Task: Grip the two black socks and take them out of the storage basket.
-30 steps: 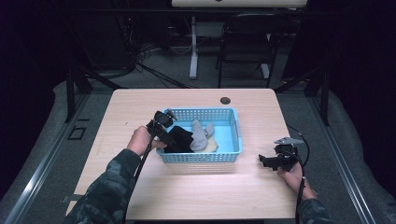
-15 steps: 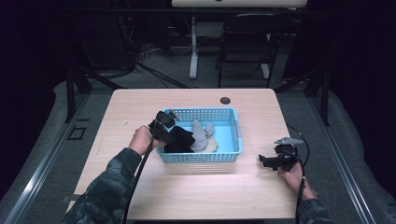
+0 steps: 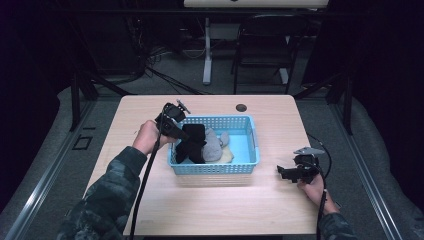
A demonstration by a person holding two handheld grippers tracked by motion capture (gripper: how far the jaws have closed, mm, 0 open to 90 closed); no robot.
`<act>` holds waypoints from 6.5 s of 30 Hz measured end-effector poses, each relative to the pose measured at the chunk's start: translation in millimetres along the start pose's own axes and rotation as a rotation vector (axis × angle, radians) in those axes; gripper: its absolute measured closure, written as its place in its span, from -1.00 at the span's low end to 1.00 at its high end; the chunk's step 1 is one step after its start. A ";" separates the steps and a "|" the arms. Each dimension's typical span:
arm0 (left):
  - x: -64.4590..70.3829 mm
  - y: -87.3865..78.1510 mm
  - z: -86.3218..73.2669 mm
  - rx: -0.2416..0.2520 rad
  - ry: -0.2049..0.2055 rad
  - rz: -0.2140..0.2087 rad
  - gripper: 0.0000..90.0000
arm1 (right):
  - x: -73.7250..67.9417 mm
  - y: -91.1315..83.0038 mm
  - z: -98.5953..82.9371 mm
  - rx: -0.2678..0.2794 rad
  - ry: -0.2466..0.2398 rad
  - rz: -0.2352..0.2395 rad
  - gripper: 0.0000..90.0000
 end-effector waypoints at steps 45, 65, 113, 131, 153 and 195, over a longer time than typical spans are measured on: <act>-24.0 -89.7 41.4 0.044 0.014 0.108 0.95 | 0.3 -0.3 0.0 -0.004 -0.006 0.000 -1.00; -60.0 -140.8 -29.9 0.030 -0.161 0.198 0.95 | 0.2 -0.2 -0.1 -0.004 -0.005 0.000 -1.00; -110.6 -20.5 -174.7 -0.172 -0.494 0.054 0.95 | 0.0 -0.2 -0.2 -0.001 -0.002 -0.003 -1.00; -106.1 -13.5 -178.9 -0.144 -0.483 0.062 0.20 | 0.0 -0.1 -0.1 -0.001 -0.002 -0.002 -1.00; -63.8 -64.5 -105.1 -0.076 -0.252 0.158 -0.79 | -0.1 -0.1 -0.1 -0.001 -0.001 0.001 -1.00; -28.3 -5.0 -17.4 -0.050 -0.053 0.081 -1.00 | 0.0 -0.2 -0.1 -0.001 -0.002 -0.003 -1.00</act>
Point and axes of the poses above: each handheld gripper's, and its own axes: y roughly forward along the jaws, z roughly out of its top, x roughly to its right, the point moved 2 cm from there along y, roughly forward along the jaws, and after that the axes turned 15 degrees about y, right-handed, at the moved point
